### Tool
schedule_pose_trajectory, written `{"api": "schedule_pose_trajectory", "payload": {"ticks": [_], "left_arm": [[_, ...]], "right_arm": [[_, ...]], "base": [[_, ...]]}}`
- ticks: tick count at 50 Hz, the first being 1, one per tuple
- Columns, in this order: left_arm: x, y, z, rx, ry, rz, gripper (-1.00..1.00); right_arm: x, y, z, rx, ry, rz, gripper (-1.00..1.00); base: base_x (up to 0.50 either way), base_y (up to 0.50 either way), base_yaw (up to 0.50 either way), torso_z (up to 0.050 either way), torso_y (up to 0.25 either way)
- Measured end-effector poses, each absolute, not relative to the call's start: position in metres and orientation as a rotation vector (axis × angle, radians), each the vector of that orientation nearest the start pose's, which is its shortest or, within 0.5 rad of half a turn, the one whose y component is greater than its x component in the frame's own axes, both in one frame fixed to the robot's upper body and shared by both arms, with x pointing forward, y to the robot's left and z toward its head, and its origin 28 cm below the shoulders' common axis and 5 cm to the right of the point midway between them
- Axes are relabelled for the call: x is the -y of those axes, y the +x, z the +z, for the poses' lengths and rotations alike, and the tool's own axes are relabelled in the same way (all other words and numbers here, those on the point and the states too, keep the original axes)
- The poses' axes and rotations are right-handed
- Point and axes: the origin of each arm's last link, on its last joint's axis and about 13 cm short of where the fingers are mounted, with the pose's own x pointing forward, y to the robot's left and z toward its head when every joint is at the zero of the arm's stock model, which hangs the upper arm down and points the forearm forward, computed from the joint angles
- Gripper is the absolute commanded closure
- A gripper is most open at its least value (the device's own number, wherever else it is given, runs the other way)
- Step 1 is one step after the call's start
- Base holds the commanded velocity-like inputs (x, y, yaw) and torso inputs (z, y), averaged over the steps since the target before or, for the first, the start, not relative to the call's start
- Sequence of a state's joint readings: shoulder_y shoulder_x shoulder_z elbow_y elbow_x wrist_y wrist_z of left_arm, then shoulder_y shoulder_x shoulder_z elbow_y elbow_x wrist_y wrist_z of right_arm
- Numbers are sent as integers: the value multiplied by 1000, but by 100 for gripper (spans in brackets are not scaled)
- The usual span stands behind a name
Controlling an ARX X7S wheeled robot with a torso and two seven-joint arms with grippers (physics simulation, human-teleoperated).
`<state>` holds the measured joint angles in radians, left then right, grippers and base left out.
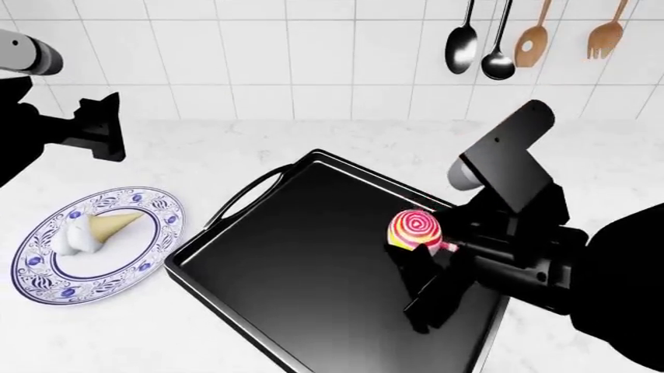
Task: Move the dessert items from the plate to the tray.
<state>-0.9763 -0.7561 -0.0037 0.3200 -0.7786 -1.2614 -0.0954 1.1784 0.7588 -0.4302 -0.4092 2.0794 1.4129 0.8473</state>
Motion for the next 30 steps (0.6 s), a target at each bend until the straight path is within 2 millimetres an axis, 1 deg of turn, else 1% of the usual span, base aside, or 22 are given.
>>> {"api": "schedule_pose_trajectory", "payload": {"ticks": [1,5,8,13,18,24,30], "left_arm": [[-339,264,291,-42,189,-19,-100],[-339,264,290,-42,190,-18,-100],[-339,264,290,-42,190,-18,-100],[-339,264,291,-41,190,-18,-100],[-339,264,291,-41,192,-18,-100],[-339,263,286,-47,189,-15,-100],[-340,261,271,-80,174,4,-100]], "right_arm": [[132,203,281,-451,-316,647,-100],[131,202,280,-459,-317,661,-100],[131,200,282,-450,-315,669,-100],[131,196,293,-413,-308,676,-100],[134,193,307,-349,-286,665,-100],[138,196,324,-226,-220,590,-100],[143,206,338,-83,-131,464,-100]], "base": [[0,0,0,0,0],[0,0,0,0,0],[0,0,0,0,0],[0,0,0,0,0],[0,0,0,0,0],[0,0,0,0,0],[0,0,0,0,0]]}}
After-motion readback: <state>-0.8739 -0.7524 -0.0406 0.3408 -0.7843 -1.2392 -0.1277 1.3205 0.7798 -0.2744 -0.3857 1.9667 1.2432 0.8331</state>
